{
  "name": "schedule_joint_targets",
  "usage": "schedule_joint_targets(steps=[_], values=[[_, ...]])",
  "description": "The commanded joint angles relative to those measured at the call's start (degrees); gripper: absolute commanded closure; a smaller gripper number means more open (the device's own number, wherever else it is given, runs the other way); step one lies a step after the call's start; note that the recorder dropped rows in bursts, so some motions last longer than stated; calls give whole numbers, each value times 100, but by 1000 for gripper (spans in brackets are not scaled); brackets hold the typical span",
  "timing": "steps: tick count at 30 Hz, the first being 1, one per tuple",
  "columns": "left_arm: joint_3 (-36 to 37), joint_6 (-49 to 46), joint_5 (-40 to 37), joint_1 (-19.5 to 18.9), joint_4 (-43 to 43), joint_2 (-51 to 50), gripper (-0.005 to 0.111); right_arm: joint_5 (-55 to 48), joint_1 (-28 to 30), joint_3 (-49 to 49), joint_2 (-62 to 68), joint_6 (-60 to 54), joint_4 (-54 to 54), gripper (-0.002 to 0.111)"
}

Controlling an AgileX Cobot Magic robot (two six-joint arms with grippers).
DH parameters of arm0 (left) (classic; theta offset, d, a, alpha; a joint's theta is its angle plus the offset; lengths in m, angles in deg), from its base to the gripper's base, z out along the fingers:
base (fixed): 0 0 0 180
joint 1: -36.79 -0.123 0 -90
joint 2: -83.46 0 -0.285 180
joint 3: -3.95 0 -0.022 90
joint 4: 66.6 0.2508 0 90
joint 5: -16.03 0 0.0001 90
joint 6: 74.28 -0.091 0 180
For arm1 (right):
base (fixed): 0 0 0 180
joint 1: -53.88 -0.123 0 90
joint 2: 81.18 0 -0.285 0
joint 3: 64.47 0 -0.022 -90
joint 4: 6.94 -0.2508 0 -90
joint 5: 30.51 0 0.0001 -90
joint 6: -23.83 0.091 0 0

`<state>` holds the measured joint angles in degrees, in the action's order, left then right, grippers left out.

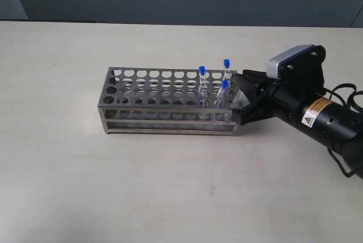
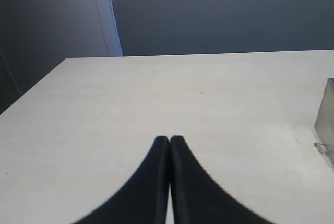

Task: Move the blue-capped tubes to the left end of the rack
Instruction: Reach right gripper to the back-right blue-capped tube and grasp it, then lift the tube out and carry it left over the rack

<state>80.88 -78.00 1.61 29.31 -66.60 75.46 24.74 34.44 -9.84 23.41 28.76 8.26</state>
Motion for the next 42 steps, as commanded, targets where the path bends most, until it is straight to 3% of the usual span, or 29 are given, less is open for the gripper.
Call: schedule_joint_targets(steps=[1, 14, 20, 23, 31, 42], values=[[29, 21, 67, -29, 0, 21, 106, -371, 46, -5, -374, -39, -113, 109], [29, 21, 67, -29, 0, 21, 106, -1412, 46, -353, -1272, -39, 106, 109], [29, 21, 67, -29, 0, 21, 106, -2179, -37, -1211, -1434, 576, 867, 109], [29, 21, 67, -29, 0, 21, 106, -2243, -357, -1807, -1375, 960, 1375, 109], [29, 21, 67, -29, 0, 21, 106, -2938, -1540, -4104, 454, 1264, 2066, 109], [29, 21, 67, -29, 0, 21, 106, -2306, -1659, -5098, 1892, 1264, 2423, 109]])
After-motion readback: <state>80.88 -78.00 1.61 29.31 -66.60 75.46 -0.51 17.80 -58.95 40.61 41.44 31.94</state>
